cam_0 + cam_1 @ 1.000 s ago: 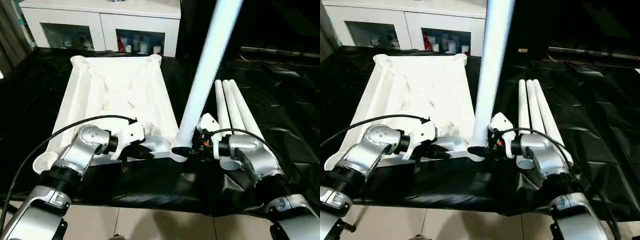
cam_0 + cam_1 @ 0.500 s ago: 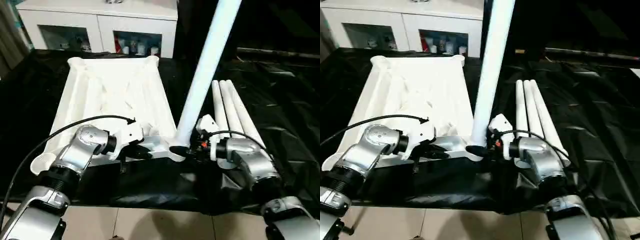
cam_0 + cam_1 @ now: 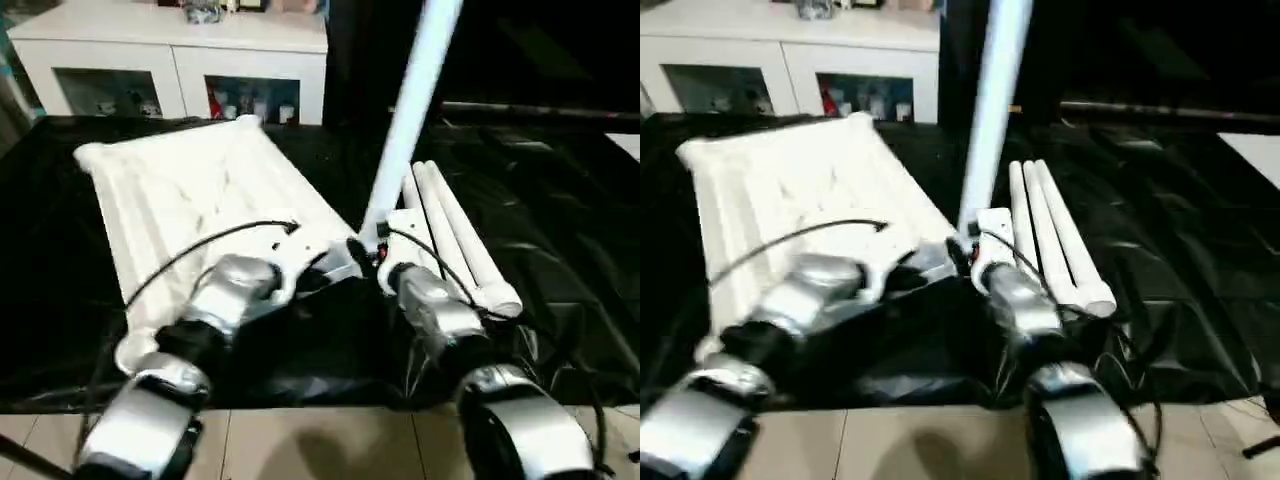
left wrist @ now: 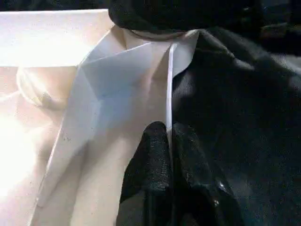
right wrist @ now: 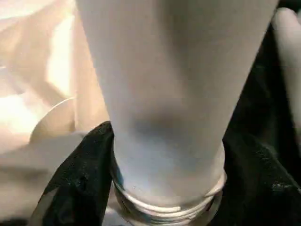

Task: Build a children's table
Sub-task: Rotate leg to tighten

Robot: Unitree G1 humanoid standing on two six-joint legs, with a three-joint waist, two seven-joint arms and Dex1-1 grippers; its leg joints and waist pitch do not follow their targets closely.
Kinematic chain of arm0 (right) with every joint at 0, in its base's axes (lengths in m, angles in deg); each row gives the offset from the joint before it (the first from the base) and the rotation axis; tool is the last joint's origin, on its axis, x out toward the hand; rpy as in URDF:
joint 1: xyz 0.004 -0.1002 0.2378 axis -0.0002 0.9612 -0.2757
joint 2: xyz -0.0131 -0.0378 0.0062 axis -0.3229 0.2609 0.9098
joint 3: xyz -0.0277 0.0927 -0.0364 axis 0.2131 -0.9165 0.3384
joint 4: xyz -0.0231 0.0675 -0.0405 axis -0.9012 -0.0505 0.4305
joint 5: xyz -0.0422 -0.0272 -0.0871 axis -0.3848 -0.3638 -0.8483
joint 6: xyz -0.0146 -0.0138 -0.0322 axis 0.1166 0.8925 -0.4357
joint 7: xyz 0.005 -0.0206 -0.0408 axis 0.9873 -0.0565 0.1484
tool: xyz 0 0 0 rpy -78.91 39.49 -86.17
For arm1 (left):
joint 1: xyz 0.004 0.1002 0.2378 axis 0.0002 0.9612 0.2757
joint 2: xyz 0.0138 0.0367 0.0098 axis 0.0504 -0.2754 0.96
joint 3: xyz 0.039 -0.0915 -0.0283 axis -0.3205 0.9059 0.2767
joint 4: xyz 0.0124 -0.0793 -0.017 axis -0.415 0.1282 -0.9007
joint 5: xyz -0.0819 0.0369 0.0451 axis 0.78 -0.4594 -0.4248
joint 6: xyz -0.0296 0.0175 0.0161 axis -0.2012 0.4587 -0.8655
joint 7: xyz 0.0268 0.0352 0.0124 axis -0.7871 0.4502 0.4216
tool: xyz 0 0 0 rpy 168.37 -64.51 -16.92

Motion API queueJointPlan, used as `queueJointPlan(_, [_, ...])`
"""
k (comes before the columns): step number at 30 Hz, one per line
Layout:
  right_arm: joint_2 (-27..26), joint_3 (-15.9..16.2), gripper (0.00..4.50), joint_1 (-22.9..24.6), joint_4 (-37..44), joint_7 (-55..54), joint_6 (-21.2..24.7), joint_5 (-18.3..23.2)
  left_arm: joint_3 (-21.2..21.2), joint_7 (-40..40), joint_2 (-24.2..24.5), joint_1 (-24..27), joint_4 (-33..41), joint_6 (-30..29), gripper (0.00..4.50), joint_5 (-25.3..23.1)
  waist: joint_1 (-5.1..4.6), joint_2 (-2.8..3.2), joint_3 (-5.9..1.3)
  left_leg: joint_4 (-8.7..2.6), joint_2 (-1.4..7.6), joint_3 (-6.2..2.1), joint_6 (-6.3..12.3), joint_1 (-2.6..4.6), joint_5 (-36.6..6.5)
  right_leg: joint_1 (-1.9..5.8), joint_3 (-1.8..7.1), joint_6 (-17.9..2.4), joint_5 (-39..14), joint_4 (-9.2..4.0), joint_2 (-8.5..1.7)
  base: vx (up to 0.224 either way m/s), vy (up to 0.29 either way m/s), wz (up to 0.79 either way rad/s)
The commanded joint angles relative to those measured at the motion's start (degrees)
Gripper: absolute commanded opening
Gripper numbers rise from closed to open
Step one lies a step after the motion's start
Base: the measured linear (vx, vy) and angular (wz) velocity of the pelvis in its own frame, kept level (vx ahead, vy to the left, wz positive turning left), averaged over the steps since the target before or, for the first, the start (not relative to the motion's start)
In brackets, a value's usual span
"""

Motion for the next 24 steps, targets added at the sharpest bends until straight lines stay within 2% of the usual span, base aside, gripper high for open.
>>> queueJointPlan(1, [-1.65, -1.55, 2.75, 1.17, -6.19, -3.15, 4.10, 1.39, -0.48, -3.26, -2.33, 0.22, 1.87, -2.43, 0.00, -0.64, -1.32, 1.05, -1.97, -5.67, 2.70, -2.41, -3.36, 2.63, -40.53, 0.08, 0.19, -3.57, -32.23, -5.69, -2.83, 0.000, 0.000, 0.00])
queueJointPlan(2, [-1.98, -1.85, 2.75, 0.62, -6.80, -3.63, 4.12, 1.25, -0.68, -3.55, -2.66, 0.64, 2.65, -3.05, 0.00, -0.66, -1.37, 1.08, -1.99, -6.26, 2.99, -2.52, -3.74, 2.32, -41.97, 0.65, 0.17, -4.06, -29.60, -5.20, -2.93, 0.000, 0.000, 0.00])
queueJointPlan(3, [-2.28, -2.27, 2.75, 0.21, -7.34, -4.05, 4.10, 1.14, -0.82, -3.61, -2.85, 1.28, 3.62, -3.77, 0.00, -0.58, -1.46, 0.88, -1.94, -6.49, 2.99, -2.49, -3.85, 2.21, -42.62, 0.67, 0.39, -4.40, -29.10, -4.93, -3.14, 0.000, 0.000, 0.00])
queueJointPlan(4, [-2.28, -2.28, 2.75, 0.21, -7.35, -4.06, 4.10, 1.14, -0.82, -3.61, -2.86, 1.29, 3.64, -3.79, 0.00, -0.57, -1.44, 0.90, -1.87, -6.30, 2.81, -2.35, -3.99, 2.48, -42.78, 0.26, 0.51, -4.56, -30.01, -5.17, -3.35, 0.000, 0.000, 0.00])
queueJointPlan(5, [-2.30, -2.33, 2.75, 0.18, -7.41, -4.11, 4.08, 1.13, -0.82, -3.64, -2.88, 1.32, 3.67, -3.83, 0.00, -0.57, -1.58, 0.81, -1.75, -5.89, 2.47, -2.20, -3.96, 2.96, -42.92, -0.30, 0.26, -4.33, -31.80, -5.88, -3.46, 0.000, 0.000, 0.00])
queueJointPlan(6, [-2.41, -2.58, 2.75, 0.04, -7.67, -4.36, 3.99, 1.05, -0.85, -3.79, -2.97, 1.42, 3.82, -4.03, 0.00, -0.56, -1.93, 0.47, -1.61, -5.19, 2.00, -2.18, -3.36, 3.34, -42.14, -0.55, -0.31, -3.05, -35.91, -6.75, -3.73, 0.000, 0.000, 0.00])
queueJointPlan(8, [-2.52, -2.44, 2.75, -0.43, -8.51, -4.20, 3.56, 0.28, -0.88, -4.11, -2.60, 2.26, 4.76, -4.49, 0.00, -0.53, -2.23, 0.24, -1.71, -5.19, 2.13, -2.49, -3.00, 2.97, -41.08, 0.13, -0.94, -1.20, -38.55, -7.08, -4.05, 0.000, 0.000, 0.00])
queueJointPlan(10, [-2.58, -2.11, 2.75, -0.95, -8.92, -3.34, 2.90, -0.24, -0.66, -3.98, -2.05, 2.93, 5.37, -4.64, 0.00, -0.51, -2.45, 0.34, -1.64, -5.68, 2.32, -2.62, -3.03, 2.49, -41.49, 0.50, -0.96, -0.93, -38.03, -6.81, -4.02, 0.000, 0.000, 0.00])
queueJointPlan(13, [-2.31, -1.03, 2.75, -1.33, -8.84, -2.83, 2.04, -1.30, -0.54, -3.91, -1.61, 2.97, 5.32, -3.62, 0.00, -0.60, -2.67, 0.47, -1.65, -5.93, 2.47, -2.64, -3.35, 2.57, -42.55, 0.60, -1.58, -0.82, -37.52, -6.79, -4.23, 0.000, 0.000, 0.00])
queueJointPlan(15, [-2.25, -0.93, 2.75, -1.61, -8.94, -2.40, 1.52, -1.50, -0.51, -3.91, -1.46, 3.01, 5.56, -3.55, 0.00, -0.69, -2.73, 0.39, -1.54, -5.75, 2.36, -2.58, -3.33, 2.94, -42.96, 0.14, -1.85, -0.45, -38.74, -7.19, -4.32, 0.000, 0.000, 0.00])
queueJointPlan(16, [-2.16, -1.42, 3.10, -2.03, -8.87, -1.40, 0.70, -1.09, -0.59, -3.83, -1.20, 3.02, 5.79, -3.27, 0.00, -0.79, -2.78, 0.43, -1.49, -5.78, 2.36, -2.59, -3.28, 2.89, -43.04, 0.16, -1.92, -0.31, -38.98, -7.24, -4.31, 0.000, 0.000, 0.00])
queueJointPlan(18, [-1.95, -1.86, 3.47, -2.51, -8.69, -0.32, -0.23, -0.71, -0.71, -3.63, -0.84, 3.03, 6.02, -2.82, 0.00, -0.90, -2.88, 0.51, -1.40, -5.90, 2.43, -2.64, -3.17, 2.76, -43.47, 0.24, -2.09, 0.03, -39.64, -7.31, -4.33, 0.000, 0.000, 0.00])
queueJointPlan(19, [-1.95, -1.86, 3.47, -2.51, -8.69, -0.32, -0.23, -0.71, -0.71, -3.63, -0.84, 3.03, 6.02, -2.82, 0.00, -0.90, -2.98, 0.46, -1.37, -5.94, 2.44, -2.65, -3.14, 2.71, -43.67, 0.21, -2.08, 0.12, -39.74, -7.29, -4.27, 0.000, 0.000, 0.00])
queueJointPlan(20, [-1.59, -1.79, 3.66, -2.91, -8.42, 0.50, -1.08, -0.82, -0.84, -3.41, -0.44, 2.99, 6.08, -2.31, 0.00, -1.05, -3.07, 0.52, -1.36, -6.03, 2.44, -2.71, -3.13, 2.66, -43.98, 0.30, -2.16, 0.11, -39.90, -7.24, -4.22, 0.000, 0.000, 0.00])
queueJointPlan(21, [-0.92, -1.66, 3.66, -3.48, -7.67, 2.69, -1.83, -0.72, -1.04, -2.34, 0.40, 3.07, 6.44, -1.48, 0.00, -1.03, -3.05, 0.96, -1.30, -6.19, 2.50, -2.74, -3.26, 2.61, -44.34, 0.39, -2.19, 0.06, -39.72, -7.18, -4.28, 0.000, 0.000, 0.00])
queueJointPlan(22, [-0.92, -1.66, 3.78, -3.48, -7.67, 2.69, -1.83, -0.72, -1.04, -2.34, 0.40, 3.07, 6.44, -1.48, 0.00, -1.03, -3.38, 0.60, -1.29, -6.39, 2.58, -2.79, -3.15, 2.30, -44.67, 0.64, -2.19, 0.02, -39.32, -6.92, -4.08, 0.000, 0.000, 0.00])
queueJointPlan(24, [0.71, -1.26, 3.99, -4.36, -5.74, 8.24, -2.67, -0.62, -1.47, 0.57, 2.37, 3.47, 7.75, 0.03, 0.00, -0.69, -3.40, 0.63, -1.19, -6.19, 2.47, -2.65, -2.73, 2.37, -43.69, 0.45, -1.99, -0.26, -40.65, -7.09, -4.49, 0.000, 0.000, 0.00])
